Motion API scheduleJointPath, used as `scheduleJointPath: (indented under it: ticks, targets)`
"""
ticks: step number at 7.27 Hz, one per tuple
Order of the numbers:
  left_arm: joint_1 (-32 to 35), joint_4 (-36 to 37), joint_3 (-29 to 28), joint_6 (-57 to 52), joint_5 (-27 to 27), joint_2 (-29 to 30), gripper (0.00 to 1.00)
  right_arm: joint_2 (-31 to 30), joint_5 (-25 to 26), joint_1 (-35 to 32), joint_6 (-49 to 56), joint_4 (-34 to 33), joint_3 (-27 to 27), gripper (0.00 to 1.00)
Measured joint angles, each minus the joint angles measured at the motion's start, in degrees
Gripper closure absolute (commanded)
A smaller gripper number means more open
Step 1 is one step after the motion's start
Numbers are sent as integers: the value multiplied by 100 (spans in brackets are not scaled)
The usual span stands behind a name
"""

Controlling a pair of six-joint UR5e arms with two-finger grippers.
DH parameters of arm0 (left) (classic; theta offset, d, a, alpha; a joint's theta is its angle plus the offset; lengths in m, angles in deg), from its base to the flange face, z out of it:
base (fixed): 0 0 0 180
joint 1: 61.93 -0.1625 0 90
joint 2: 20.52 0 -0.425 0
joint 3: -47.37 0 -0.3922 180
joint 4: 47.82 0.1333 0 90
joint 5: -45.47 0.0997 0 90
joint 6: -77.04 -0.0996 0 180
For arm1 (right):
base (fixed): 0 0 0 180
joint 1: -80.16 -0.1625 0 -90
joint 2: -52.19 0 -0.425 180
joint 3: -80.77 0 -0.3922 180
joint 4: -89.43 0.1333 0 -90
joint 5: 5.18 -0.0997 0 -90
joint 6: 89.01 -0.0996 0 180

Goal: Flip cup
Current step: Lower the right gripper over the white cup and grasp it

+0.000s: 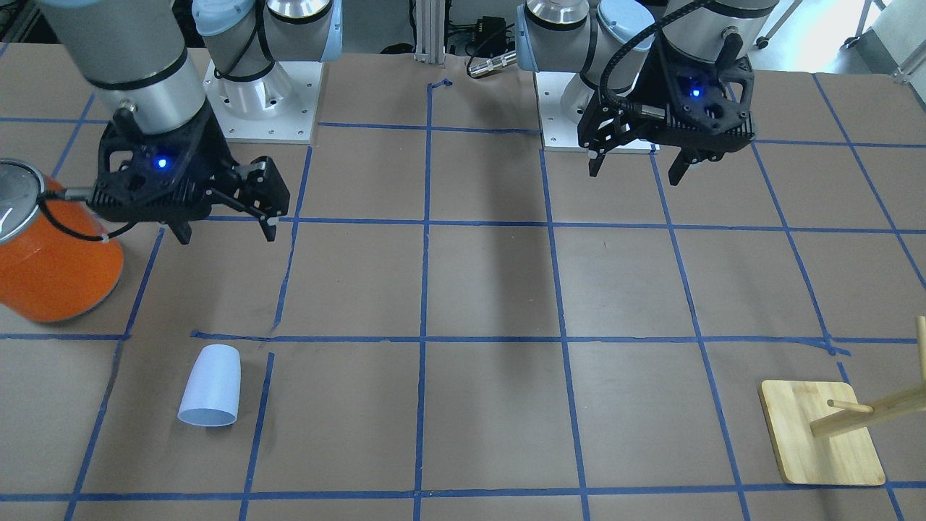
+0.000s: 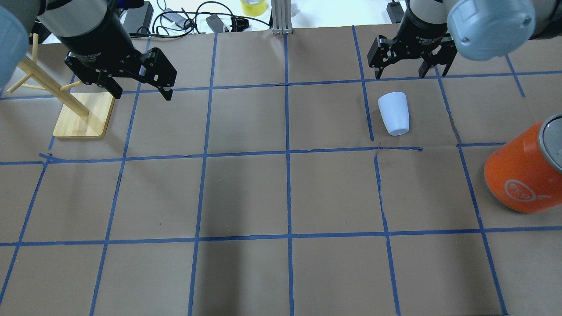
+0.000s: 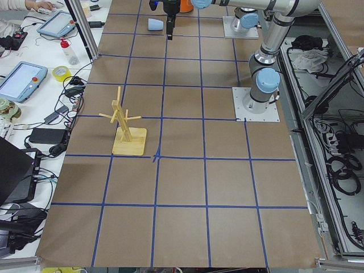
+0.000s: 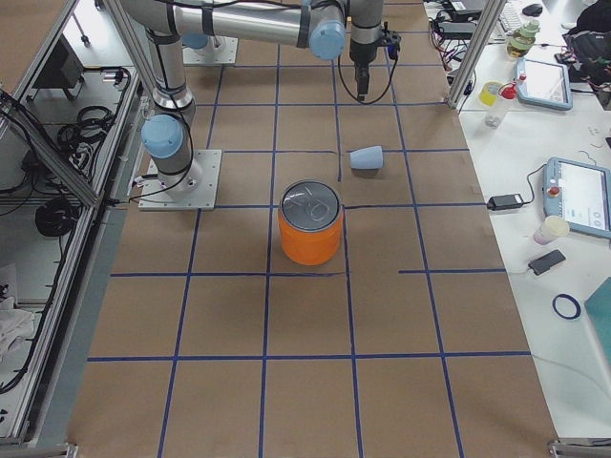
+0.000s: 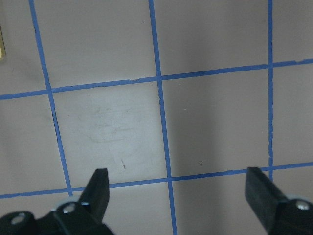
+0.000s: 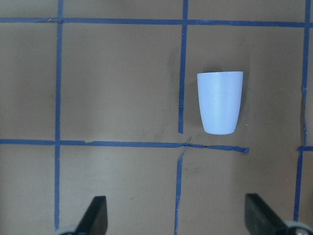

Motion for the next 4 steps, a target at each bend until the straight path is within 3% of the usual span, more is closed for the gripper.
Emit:
scheduleJointPath:
  ticks: [2, 4]
  targets:
    - [0, 0, 0, 0, 0, 0, 0, 615, -18, 256, 242, -413, -12, 6]
    - [0, 0, 0, 0, 0, 0, 0, 1204, -28, 303, 449, -909, -86, 5]
